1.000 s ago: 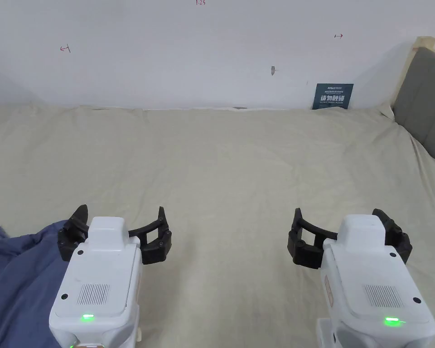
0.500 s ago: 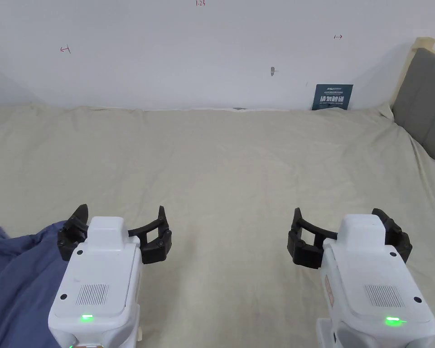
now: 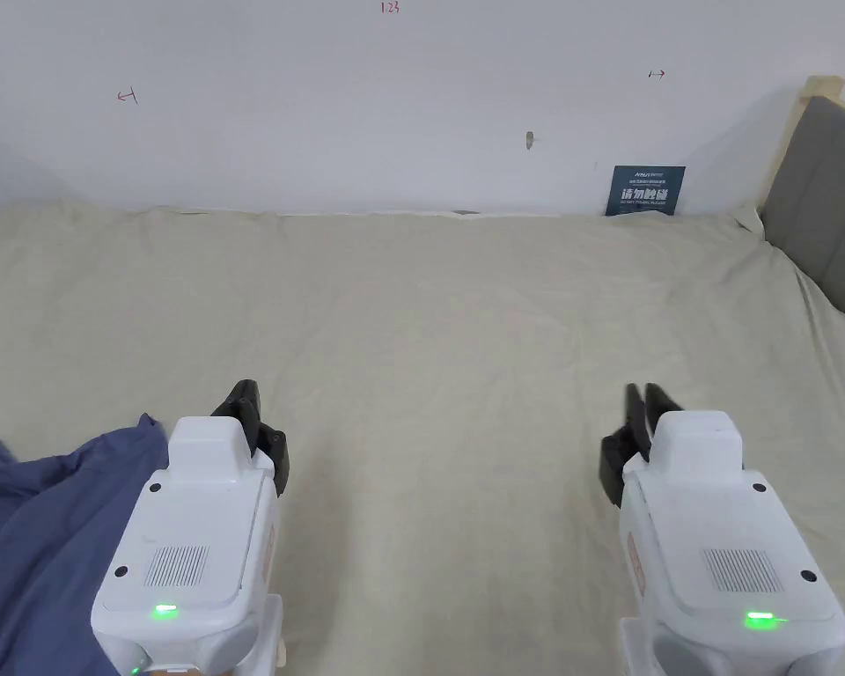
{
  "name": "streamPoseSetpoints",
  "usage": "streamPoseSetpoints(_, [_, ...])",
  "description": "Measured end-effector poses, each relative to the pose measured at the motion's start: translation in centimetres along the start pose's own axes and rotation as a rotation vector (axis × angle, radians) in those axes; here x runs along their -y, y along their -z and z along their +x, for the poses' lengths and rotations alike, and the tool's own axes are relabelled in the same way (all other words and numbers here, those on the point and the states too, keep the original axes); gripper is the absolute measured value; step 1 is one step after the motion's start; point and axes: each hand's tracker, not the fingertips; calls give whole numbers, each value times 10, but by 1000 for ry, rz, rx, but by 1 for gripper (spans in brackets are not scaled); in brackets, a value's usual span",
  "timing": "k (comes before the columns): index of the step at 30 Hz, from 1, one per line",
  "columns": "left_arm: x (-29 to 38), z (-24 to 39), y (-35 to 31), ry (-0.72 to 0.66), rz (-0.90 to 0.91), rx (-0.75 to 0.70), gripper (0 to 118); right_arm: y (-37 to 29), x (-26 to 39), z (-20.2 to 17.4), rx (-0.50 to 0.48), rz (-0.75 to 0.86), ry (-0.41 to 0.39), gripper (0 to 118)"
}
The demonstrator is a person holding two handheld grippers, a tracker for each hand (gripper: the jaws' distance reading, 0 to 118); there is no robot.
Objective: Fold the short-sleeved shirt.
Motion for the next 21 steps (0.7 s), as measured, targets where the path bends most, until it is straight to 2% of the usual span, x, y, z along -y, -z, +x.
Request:
streamPoseSetpoints(1, [-1,-1,1,-10,-11,18,0,1,0,0,12,0,5,2])
streamPoseSetpoints(3, [0,-2,2,10,-13,-2,0,4,-3,0,-26,-8,26,2])
streamPoseSetpoints(7, [0,-13,-1,13,-6,-26,0,11,-6,-8,-40,-12,16,2])
streamPoseSetpoints(10, [-1,-33,-8,5,-12,-69,0,17,-9,-24,-91,-10,15,2])
streamPoseSetpoints(13, [-3,-59,-19,7,-16,-136,0,23,-14,-50,-146,3,14,2])
streamPoseSetpoints(21, [-6,-156,-79,23,-23,-384,0,31,-29,-154,-398,42,17,2])
